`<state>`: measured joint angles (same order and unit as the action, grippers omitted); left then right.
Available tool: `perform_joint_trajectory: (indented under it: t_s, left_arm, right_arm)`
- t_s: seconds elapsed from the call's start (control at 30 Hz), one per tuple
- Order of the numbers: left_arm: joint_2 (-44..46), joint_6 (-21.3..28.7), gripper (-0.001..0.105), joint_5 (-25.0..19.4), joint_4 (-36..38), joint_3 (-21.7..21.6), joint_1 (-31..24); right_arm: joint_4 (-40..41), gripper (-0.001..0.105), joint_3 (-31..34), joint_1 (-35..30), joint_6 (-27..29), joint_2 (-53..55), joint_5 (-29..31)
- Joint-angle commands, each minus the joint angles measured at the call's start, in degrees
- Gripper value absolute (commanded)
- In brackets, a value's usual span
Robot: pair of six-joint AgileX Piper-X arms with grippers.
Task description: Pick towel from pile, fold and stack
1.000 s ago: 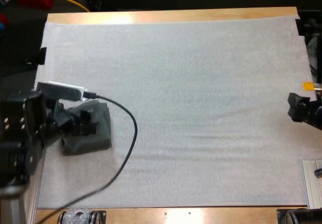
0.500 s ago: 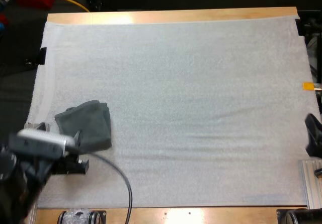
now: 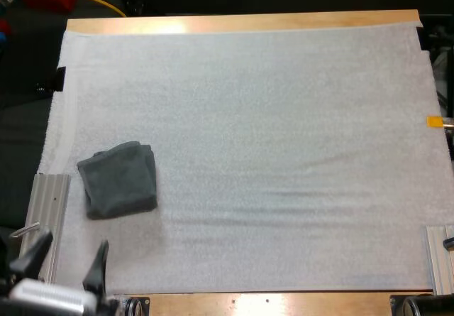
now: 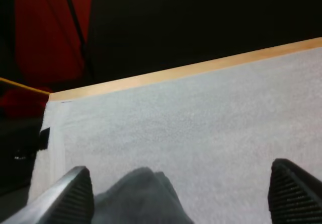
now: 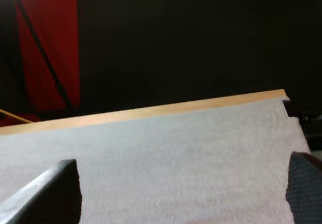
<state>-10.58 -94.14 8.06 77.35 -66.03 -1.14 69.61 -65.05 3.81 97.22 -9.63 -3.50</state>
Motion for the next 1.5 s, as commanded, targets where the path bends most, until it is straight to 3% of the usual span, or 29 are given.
perform_joint_trajectory:
  t_s: [0.0, 0.4, 0.73, 0.93, 1.2, 1.47]
  left_arm:
    - [1.7, -0.2, 0.068, -0.6, 1.1, 1.1, 0.3]
    - [17.8, -0.2, 0.068, -0.1, 9.9, 8.9, 0.3]
    - [19.4, -0.2, 0.068, 4.5, 12.0, 10.2, -0.1]
    - [19.4, 0.4, 0.068, 4.1, 3.9, 13.8, -0.1]
    - [19.3, 0.5, 0.068, 4.1, -9.2, 24.8, -0.1]
    - [19.3, 0.6, 0.068, 4.1, -11.7, 32.7, -0.1]
  right_arm:
    - [0.2, 0.081, -0.4, -0.3, 0.7, 1.1, -0.1]
    - [3.0, 0.081, 2.2, -0.3, 1.6, 9.3, 0.9]
    - [3.2, 0.081, 6.6, -0.3, 2.0, 12.9, 1.2]
    - [-3.1, 0.081, 12.1, -0.3, 2.4, 12.8, 1.2]
    - [-11.1, 0.081, 22.5, -0.3, 2.4, 12.6, 1.2]
    - [-10.8, 0.081, 28.8, -0.3, 2.4, 12.6, 1.2]
